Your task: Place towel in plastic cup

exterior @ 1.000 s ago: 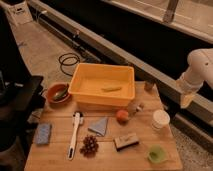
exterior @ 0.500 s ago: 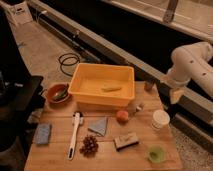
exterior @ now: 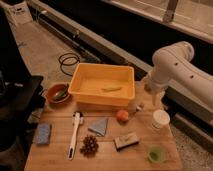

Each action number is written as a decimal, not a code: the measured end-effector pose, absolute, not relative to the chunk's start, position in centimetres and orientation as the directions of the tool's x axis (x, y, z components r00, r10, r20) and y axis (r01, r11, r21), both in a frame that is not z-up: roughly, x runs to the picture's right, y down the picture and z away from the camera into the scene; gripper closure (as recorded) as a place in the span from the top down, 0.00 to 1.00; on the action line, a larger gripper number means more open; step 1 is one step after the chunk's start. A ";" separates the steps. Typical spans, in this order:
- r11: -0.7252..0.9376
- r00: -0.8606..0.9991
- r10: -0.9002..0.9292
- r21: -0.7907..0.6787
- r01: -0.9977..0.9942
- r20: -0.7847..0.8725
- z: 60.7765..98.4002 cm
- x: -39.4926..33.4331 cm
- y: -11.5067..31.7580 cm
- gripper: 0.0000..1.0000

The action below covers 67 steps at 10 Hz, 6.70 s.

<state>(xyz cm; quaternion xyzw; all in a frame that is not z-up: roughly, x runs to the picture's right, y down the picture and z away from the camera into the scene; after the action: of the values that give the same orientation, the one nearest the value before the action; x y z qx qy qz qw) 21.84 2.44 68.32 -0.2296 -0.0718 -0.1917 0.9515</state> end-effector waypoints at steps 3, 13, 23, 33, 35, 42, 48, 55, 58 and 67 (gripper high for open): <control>0.818 0.914 -0.340 -0.410 0.404 0.222 68.4 21.9 2.4 0.76; 0.609 0.681 -0.606 -0.311 0.730 0.412 71.9 3.4 8.6 0.76; 0.575 0.642 -0.541 -0.318 0.754 0.543 74.7 0.4 13.4 0.76; 0.555 0.613 -0.363 -0.365 0.748 0.702 82.1 -1.7 20.6 0.76; 0.560 0.596 -0.332 -0.356 0.748 0.731 83.4 -1.9 21.4 0.74; 0.551 0.561 -0.413 -0.293 0.781 0.717 81.7 -3.7 20.0 0.11; 0.575 0.601 -0.469 -0.293 0.764 0.647 76.8 -0.9 16.0 0.10; 0.584 0.737 -0.413 -0.465 0.666 0.535 70.7 11.8 15.0 0.10; 0.591 0.832 -0.344 -0.588 0.552 0.436 66.4 17.9 17.9 0.10; 0.574 0.884 -0.284 -0.672 0.468 0.372 63.9 20.6 21.3 0.10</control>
<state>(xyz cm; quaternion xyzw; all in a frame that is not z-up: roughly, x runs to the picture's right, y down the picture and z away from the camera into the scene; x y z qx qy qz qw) 20.58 21.27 63.93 -0.4092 -0.1123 -0.2135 0.8800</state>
